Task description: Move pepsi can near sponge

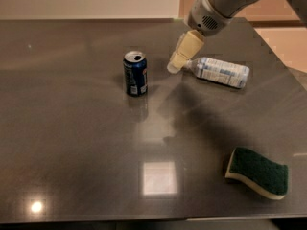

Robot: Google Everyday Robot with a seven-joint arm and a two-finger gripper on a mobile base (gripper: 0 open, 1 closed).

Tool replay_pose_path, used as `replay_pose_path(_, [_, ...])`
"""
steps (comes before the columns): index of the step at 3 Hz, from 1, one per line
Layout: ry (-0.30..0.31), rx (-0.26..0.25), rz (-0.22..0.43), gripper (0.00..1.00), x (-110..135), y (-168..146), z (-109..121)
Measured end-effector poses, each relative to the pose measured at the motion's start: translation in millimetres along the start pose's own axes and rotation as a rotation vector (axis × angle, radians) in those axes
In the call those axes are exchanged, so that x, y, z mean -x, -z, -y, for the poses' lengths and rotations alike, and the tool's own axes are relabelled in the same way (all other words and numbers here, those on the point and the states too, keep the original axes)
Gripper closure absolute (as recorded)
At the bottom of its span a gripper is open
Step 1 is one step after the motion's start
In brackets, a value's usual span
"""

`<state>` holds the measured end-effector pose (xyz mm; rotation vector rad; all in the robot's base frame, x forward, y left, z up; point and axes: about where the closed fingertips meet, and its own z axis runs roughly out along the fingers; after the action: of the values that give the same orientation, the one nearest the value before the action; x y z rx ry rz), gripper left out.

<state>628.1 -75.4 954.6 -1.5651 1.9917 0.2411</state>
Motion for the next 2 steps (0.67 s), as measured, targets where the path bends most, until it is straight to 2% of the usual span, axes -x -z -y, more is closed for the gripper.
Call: replay_pose_path(2, [0.037,0.058,0.014,0.00,38,-54,-8])
